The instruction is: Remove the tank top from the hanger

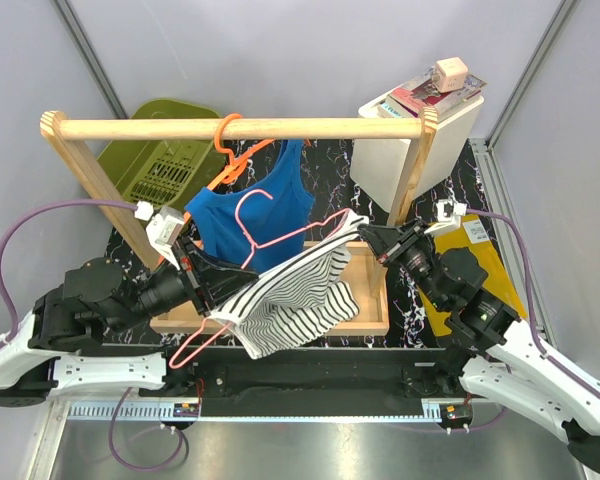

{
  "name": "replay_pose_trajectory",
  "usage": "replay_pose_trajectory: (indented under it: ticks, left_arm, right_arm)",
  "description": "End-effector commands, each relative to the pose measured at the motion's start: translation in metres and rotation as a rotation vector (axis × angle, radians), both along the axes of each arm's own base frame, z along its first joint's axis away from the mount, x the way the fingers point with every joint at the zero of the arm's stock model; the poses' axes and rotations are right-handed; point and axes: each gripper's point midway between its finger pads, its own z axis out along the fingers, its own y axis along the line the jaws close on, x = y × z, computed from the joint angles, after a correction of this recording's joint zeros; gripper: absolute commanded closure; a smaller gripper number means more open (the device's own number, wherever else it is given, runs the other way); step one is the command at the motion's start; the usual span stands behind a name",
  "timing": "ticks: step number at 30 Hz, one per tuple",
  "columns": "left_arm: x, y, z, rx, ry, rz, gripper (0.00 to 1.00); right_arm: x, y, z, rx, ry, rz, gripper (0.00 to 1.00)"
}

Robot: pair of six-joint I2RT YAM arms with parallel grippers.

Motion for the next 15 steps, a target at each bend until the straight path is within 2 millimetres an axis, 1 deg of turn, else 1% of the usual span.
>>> replay_pose_trajectory:
  ticks: [1, 3, 5, 7, 8, 10, 11, 13, 14, 15]
  left_arm:
    - [0.002, 0.018, 0.044, -0.156, -0.019, 0.038, 1.00]
    - [0.008, 0.018, 0.045, -0.160, -0.004, 0.073, 1.00]
    - [0.012, 0.015, 0.048, -0.164, -0.002, 0.090, 1.00]
    - [0.014, 0.006, 0.051, -0.149, -0.010, 0.089, 1.00]
    - [0.014, 0.005, 0.053, -0.146, -0.018, 0.086, 1.00]
    - [0.015, 0.003, 0.052, -0.142, -0.016, 0.094, 1.00]
    - [0.018, 0.003, 0.050, -0.141, -0.017, 0.111, 1.00]
    - [0.022, 0.003, 0.050, -0.168, -0.016, 0.133, 1.00]
    - [0.025, 0.003, 0.049, -0.181, -0.015, 0.148, 1.00]
    - [0.026, -0.003, 0.048, -0.199, -0.019, 0.150, 1.00]
  right_arm:
    - [0.016, -0.019, -0.023, -0.063, 0.046, -0.128, 1.00]
    - [0.015, -0.009, -0.026, -0.068, 0.053, -0.085, 1.00]
    - [0.010, -0.004, -0.023, -0.070, 0.038, -0.042, 1.00]
    - [0.008, -0.008, -0.022, -0.077, 0.026, -0.047, 1.00]
    - [0.007, -0.013, -0.027, -0.086, 0.036, -0.065, 1.00]
    - [0.003, -0.021, -0.023, -0.066, 0.023, -0.081, 1.00]
    - [0.002, -0.022, -0.027, -0.065, 0.025, -0.081, 1.00]
    - [0.000, -0.021, -0.027, -0.054, 0.029, -0.073, 1.00]
    - [-0.002, -0.017, -0.029, -0.057, 0.032, -0.049, 1.00]
    - [0.000, -0.013, -0.034, -0.069, 0.045, -0.038, 1.00]
